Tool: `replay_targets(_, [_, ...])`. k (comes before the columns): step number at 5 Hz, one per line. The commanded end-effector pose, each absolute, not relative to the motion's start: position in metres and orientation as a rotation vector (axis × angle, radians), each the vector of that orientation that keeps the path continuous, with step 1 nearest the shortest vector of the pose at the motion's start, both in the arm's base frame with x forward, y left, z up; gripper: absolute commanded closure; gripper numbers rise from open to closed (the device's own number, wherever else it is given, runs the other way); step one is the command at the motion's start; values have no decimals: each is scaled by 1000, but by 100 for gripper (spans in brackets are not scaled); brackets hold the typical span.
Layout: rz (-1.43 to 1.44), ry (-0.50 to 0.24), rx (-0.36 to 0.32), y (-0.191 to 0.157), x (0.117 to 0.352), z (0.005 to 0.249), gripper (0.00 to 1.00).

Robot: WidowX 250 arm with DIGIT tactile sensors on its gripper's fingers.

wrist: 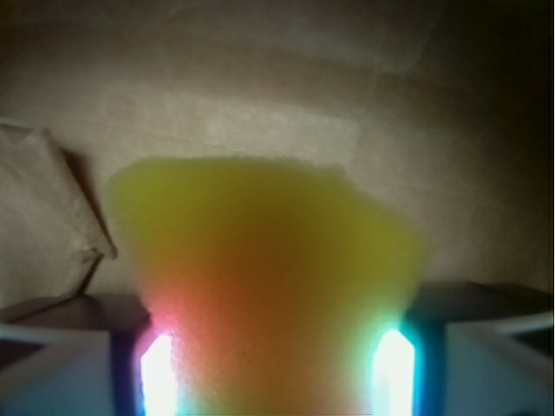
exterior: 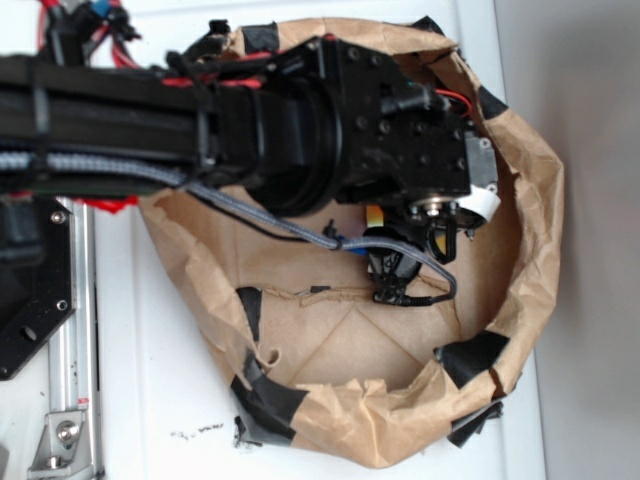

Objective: Grab the green sponge.

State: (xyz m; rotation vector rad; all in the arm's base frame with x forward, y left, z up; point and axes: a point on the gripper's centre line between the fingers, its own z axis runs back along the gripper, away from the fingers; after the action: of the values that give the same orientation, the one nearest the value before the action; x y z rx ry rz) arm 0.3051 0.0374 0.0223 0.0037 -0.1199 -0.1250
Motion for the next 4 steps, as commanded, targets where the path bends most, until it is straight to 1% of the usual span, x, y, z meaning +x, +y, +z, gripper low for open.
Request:
replay_targets(1, [-189, -285, 46, 26, 297, 133, 100])
replay_targets(2, [-178, -350, 46, 22, 285, 183, 100])
replay_targets(3, [-89, -273, 41, 15, 281, 214, 100])
replay_targets(4, [-24, -315, 43, 3, 273, 221, 100])
